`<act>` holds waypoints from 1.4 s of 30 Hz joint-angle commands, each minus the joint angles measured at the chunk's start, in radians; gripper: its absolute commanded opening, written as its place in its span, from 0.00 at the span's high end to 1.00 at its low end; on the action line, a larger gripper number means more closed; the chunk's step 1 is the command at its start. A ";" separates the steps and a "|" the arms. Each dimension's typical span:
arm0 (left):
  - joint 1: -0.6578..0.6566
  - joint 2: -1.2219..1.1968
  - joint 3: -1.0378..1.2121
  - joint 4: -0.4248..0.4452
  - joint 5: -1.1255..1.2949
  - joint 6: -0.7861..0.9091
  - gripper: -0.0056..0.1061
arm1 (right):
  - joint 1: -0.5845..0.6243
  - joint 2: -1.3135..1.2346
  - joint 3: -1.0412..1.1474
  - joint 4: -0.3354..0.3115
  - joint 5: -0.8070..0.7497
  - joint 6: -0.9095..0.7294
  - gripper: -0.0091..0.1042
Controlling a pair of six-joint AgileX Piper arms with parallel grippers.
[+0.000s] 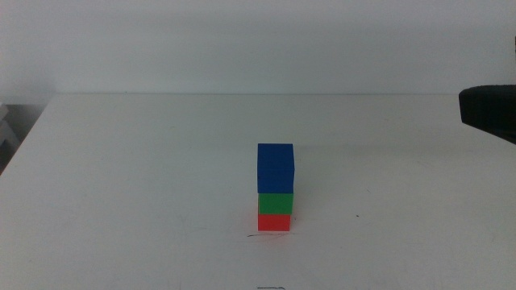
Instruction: Stack red cubes first, then green, then blue cubes in a specific spot.
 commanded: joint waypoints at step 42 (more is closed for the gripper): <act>0.003 -1.013 1.572 -0.035 -0.849 -0.013 0.11 | -0.586 -0.818 1.175 -0.028 -0.658 -0.009 0.16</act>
